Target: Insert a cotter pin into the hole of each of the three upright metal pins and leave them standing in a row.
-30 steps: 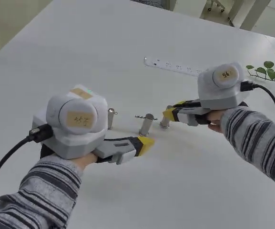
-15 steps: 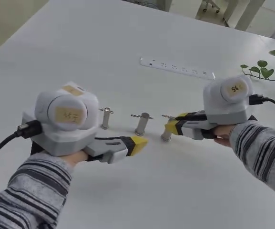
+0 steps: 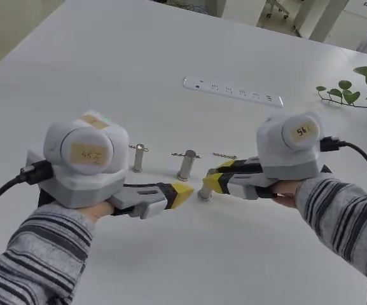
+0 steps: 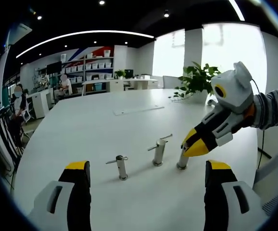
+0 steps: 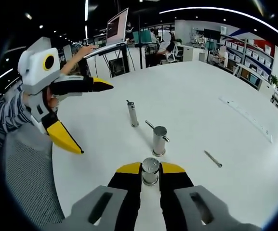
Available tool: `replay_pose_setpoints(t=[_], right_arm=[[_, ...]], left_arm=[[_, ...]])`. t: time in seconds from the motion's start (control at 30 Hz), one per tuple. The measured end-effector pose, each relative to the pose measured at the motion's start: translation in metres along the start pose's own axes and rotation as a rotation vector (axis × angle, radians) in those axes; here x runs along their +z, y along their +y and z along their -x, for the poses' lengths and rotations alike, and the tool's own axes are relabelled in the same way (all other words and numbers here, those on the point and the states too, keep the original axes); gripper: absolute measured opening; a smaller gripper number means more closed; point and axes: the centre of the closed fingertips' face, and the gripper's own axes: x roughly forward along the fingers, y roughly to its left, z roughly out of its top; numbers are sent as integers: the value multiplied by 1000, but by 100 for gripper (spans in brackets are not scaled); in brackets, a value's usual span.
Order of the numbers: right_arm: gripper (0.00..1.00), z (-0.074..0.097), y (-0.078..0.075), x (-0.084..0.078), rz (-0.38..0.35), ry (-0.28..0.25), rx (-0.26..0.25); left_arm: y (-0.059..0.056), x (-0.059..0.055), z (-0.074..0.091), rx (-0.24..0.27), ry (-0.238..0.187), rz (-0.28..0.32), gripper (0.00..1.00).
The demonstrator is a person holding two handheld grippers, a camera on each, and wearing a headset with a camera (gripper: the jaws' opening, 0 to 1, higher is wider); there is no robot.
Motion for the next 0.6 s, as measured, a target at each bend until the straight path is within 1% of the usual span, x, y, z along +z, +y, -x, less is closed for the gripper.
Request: replay_pose_setpoints(t=[0.17, 0.27, 0.53, 0.6], right_arm=[[8, -6, 3, 2, 4, -5, 12], [8, -9, 4, 3, 16, -5, 6], [8, -12, 5, 1, 14, -1, 11], [8, -12, 5, 1, 14, -7, 12]], left_arm=[[0, -1, -1, -2, 5, -1, 99], [0, -1, -1, -2, 6, 0, 99], [-1, -2, -1, -2, 13, -2, 99], [-1, -2, -2, -2, 13, -1, 99]])
